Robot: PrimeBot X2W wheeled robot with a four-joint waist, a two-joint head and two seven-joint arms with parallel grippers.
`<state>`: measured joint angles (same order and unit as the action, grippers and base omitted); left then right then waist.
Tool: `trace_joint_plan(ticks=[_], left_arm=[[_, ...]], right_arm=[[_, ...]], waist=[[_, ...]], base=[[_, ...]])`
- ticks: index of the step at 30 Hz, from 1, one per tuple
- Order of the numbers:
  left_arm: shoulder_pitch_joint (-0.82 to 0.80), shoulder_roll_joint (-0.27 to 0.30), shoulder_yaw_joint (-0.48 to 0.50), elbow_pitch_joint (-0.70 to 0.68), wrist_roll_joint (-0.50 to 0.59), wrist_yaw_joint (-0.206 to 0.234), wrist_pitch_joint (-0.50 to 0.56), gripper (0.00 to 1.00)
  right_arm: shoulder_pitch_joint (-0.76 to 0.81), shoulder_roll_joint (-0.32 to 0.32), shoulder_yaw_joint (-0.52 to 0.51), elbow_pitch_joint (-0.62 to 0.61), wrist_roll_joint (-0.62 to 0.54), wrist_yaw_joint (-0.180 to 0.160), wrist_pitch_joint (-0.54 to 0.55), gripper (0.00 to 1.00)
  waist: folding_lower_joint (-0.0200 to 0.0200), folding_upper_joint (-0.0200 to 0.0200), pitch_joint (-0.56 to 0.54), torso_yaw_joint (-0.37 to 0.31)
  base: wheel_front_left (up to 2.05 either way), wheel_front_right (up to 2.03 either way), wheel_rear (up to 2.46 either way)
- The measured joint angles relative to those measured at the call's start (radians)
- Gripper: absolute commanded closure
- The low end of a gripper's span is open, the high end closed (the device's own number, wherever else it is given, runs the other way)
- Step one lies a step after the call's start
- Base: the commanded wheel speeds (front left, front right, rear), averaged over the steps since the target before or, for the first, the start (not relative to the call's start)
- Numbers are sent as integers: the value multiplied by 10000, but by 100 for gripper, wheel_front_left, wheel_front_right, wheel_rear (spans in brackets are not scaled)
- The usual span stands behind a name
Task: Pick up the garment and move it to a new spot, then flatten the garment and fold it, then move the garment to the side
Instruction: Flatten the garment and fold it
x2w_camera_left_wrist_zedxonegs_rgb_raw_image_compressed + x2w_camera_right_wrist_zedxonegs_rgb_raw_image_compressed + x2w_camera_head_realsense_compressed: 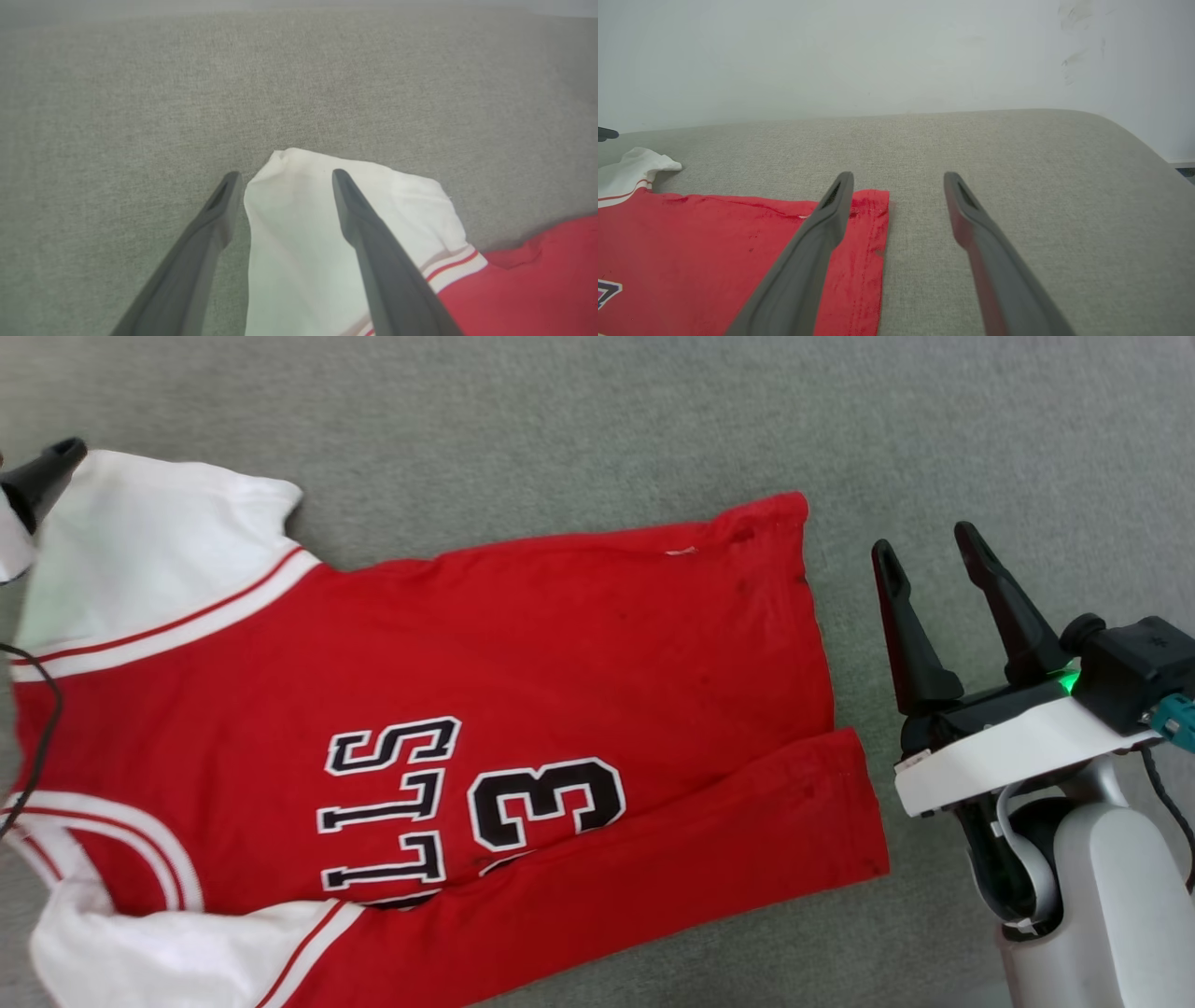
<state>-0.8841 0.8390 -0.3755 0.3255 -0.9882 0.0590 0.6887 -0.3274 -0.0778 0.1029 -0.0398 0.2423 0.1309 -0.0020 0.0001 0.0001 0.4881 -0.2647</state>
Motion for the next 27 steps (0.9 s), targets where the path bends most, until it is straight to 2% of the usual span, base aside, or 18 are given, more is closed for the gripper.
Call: trace_joint_plan(ticks=[5,12,13,15,22,27], left_arm=[[-280,449,-174,75,-314,215,1662,0],[-448,683,-132,251,-451,564,2234,0],[-449,698,-104,299,-581,619,2368,46],[-446,696,-98,318,-623,688,2441,100],[-278,355,-113,589,-543,717,1822,100],[-340,31,-219,736,-255,516,1106,100]], right_arm=[[-77,115,119,50,117,0,-84,0],[-198,180,362,316,313,0,-182,0],[-200,190,378,374,316,0,-182,0],[-200,192,364,420,368,0,-180,0],[-249,117,198,535,583,-2,165,0],[-720,-278,217,1085,1112,0,1181,0]], waist=[[0,0,485,-300],[-1,0,1005,-690],[-1,0,1031,-742],[-2,0,1048,-804],[-1,0,829,-696],[-1,-1,556,-428]], base=[[0,0,0],[0,0,0],[0,0,0],[0,0,0],[0,0,0],[0,0,0]])
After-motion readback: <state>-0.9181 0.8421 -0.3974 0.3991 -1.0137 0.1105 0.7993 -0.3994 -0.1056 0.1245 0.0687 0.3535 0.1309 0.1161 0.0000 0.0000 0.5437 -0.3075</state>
